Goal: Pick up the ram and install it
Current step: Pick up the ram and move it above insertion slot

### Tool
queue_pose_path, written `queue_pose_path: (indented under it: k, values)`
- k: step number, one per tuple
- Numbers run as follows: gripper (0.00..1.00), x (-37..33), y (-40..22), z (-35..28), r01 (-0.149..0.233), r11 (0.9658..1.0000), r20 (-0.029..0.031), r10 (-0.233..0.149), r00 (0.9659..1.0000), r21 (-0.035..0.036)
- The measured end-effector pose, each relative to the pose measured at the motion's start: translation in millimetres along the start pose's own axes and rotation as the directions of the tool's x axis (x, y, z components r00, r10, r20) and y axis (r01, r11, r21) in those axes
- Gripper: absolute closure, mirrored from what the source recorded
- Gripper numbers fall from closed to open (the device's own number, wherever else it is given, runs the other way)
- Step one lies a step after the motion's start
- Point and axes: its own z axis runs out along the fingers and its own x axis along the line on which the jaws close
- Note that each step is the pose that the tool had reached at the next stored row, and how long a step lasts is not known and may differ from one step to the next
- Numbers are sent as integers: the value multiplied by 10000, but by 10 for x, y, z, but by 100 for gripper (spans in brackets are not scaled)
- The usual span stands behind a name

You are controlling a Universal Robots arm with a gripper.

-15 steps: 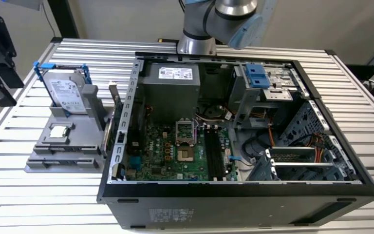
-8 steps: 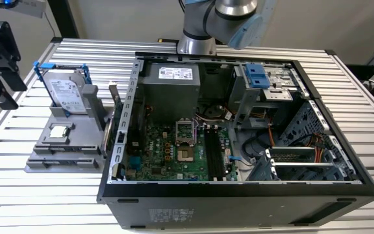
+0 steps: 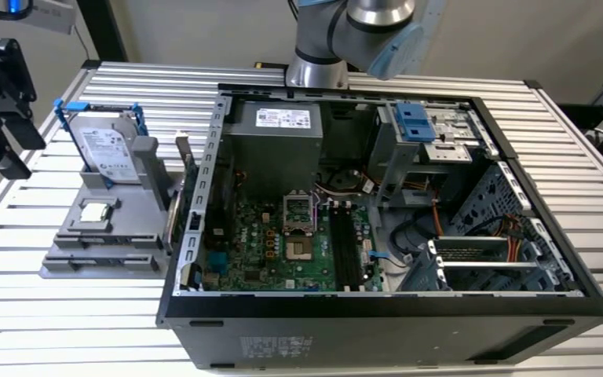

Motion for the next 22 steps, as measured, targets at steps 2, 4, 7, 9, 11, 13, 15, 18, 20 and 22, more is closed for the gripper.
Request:
queue_pose_path:
  k: [2,4,7,9,11,13,15,18,20,22]
  values:
    - [0,0,0,19,-1,10000,8,1,10000,-1]
    - [0,1,0,46,-1,10000,12,1,10000,-2]
    - [0,3,-1,89,1,10000,12,-1,10000,-2]
    - [0,4,-2,112,-5,10000,13,5,10000,-1]
    - [0,4,-2,135,-24,10000,13,24,10000,0]
    - [0,5,-2,159,-32,10000,13,32,10000,1]
    - [0,5,-2,180,-38,10000,11,38,10000,-2]
    - [0,5,-2,212,-39,10000,12,39,10000,-1]
    - [0,6,-3,235,-40,10000,13,40,10000,0]
    - [0,6,-3,258,-42,10000,13,42,10000,1]
